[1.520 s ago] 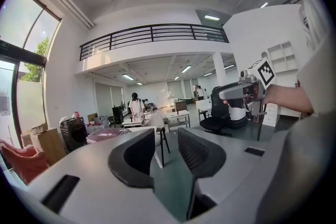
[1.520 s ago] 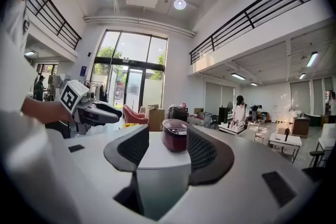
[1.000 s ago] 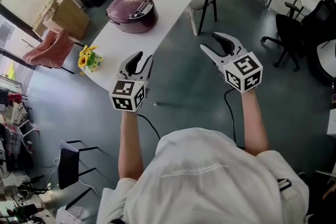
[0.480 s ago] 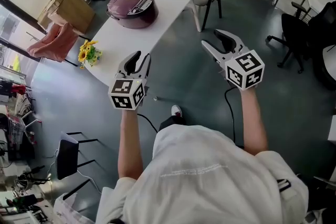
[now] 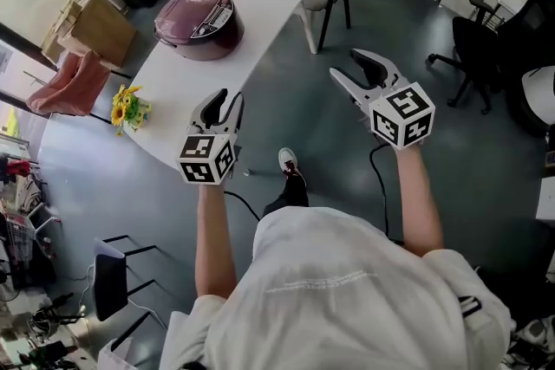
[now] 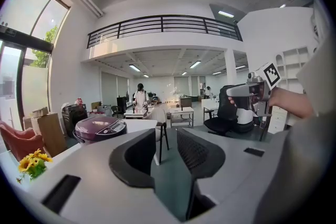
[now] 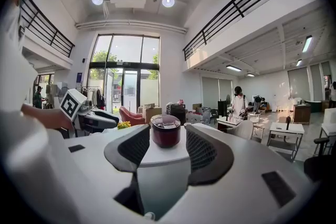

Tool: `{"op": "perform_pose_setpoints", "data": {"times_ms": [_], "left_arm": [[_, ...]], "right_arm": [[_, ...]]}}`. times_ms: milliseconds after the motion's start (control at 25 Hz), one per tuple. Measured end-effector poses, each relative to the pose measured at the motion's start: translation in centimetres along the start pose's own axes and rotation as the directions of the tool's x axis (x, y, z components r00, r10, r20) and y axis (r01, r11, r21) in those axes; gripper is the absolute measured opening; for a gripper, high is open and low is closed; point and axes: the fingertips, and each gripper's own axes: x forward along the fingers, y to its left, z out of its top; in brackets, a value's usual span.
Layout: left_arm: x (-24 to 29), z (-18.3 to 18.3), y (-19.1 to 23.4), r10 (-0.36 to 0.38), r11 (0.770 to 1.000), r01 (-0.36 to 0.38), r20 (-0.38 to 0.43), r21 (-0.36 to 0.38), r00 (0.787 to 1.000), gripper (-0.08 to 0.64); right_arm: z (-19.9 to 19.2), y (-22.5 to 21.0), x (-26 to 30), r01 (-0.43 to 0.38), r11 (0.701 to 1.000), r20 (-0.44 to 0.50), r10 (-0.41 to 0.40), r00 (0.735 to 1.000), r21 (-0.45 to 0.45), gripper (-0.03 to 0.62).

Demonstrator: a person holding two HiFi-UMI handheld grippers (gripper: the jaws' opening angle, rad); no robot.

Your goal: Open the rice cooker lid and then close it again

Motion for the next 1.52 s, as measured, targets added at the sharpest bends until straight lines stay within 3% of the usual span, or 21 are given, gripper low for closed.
{"op": "perform_pose_setpoints", "data": {"times_ms": [480, 600, 720, 1280, 1520], "left_arm": [[9.3, 3.6, 9.9, -0.023, 1.0, 0.022, 0.023, 0.005, 0.999, 0.141], [11.3, 4.2, 12.8, -0.021, 1.0, 0.02, 0.021, 0.002, 1.0, 0.141], [13.2, 4.3, 15.7, -0.014, 1.0, 0.014, 0.019, -0.009, 1.0, 0.141], [19.4, 3.5, 24.5, -0.007, 0.999, 0.008, 0.017, -0.047, 1.0, 0.141], [20.5, 2.4, 25.9, 0.007, 0.996, -0.007, 0.008, -0.092, 1.0, 0.141]], "right_arm": [[3.5, -5.1, 11.5, 0.037, 0.999, -0.061, -0.038, 0.997, -0.024, 0.252], [4.7, -6.4, 14.4, 0.058, 0.998, -0.03, -0.058, 0.998, 0.024, 0.206], [5.1, -7.4, 17.7, 0.069, 0.996, -0.042, -0.067, 0.997, 0.05, 0.207], [4.7, -8.9, 29.8, 0.05, 0.997, -0.176, -0.06, 0.983, -0.065, 0.221], [4.6, -8.1, 32.3, -0.018, 0.993, -0.196, -0.006, 0.98, -0.12, 0.244]]}}
